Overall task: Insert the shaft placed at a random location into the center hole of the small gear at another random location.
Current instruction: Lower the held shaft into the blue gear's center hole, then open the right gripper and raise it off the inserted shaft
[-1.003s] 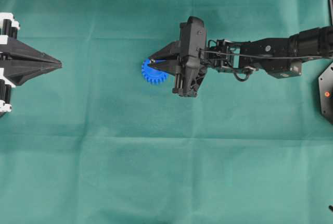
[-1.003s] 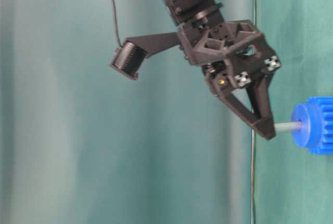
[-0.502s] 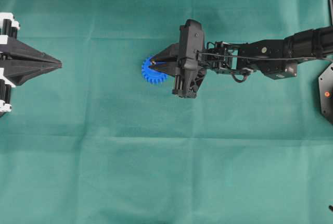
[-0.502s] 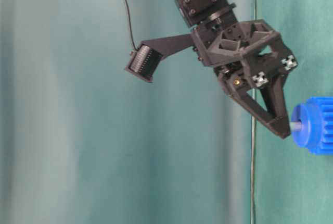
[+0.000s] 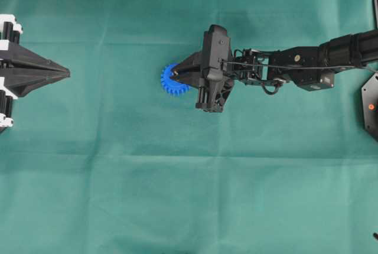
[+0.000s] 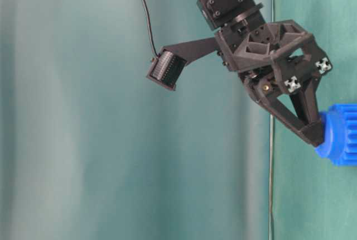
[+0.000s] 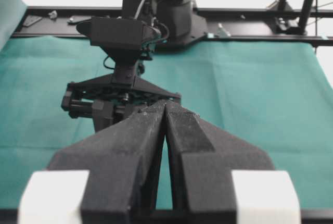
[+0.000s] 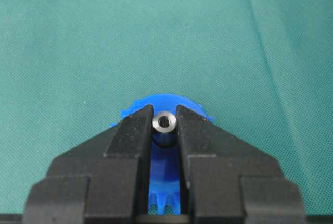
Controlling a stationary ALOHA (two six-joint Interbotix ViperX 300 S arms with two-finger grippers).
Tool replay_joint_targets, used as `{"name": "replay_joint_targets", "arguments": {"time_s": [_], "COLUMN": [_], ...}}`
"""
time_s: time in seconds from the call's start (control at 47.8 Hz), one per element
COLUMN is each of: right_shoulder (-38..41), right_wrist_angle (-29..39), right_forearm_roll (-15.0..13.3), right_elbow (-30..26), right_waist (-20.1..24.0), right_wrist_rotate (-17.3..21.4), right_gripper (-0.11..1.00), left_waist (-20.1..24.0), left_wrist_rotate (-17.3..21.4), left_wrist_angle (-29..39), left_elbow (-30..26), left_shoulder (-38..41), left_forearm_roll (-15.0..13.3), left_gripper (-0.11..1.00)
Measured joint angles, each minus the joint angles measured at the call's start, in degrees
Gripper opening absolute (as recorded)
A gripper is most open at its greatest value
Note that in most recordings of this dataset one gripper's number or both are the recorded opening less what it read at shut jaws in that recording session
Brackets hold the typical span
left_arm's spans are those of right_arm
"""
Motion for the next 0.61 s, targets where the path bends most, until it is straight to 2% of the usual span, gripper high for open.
{"name": "replay_joint_targets", "arguments": {"time_s": [0.293, 0.355, 0.523, 0.543, 0.606], "right_shoulder": [0.0, 0.0, 0.1, 0.0, 0.0], "right_wrist_angle": [0.1, 0.1, 0.1, 0.0, 0.1], "right_forearm_roll": [0.0, 0.0, 0.0, 0.0, 0.0], "right_elbow": [0.0, 0.0, -0.1, -0.1, -0.3], "right_waist": [0.0, 0.0, 0.0, 0.0, -0.1], "right_wrist_rotate": [0.1, 0.0, 0.0, 0.1, 0.0], "right_gripper": [0.17, 0.3, 0.77, 0.81, 0.8], "left_waist": [0.0, 0.0, 0.0, 0.0, 0.0], "left_wrist_rotate": [0.0, 0.0, -0.1, -0.1, -0.1], "left_wrist_angle": [0.0, 0.0, 0.0, 0.0, 0.0], "left_elbow": [0.0, 0.0, 0.0, -0.1, 0.0], "left_shoulder": [0.0, 0.0, 0.1, 0.0, 0.1], "left_forearm_roll": [0.0, 0.1, 0.1, 0.0, 0.1], "left_gripper": [0.0, 0.0, 0.0, 0.0, 0.0]}}
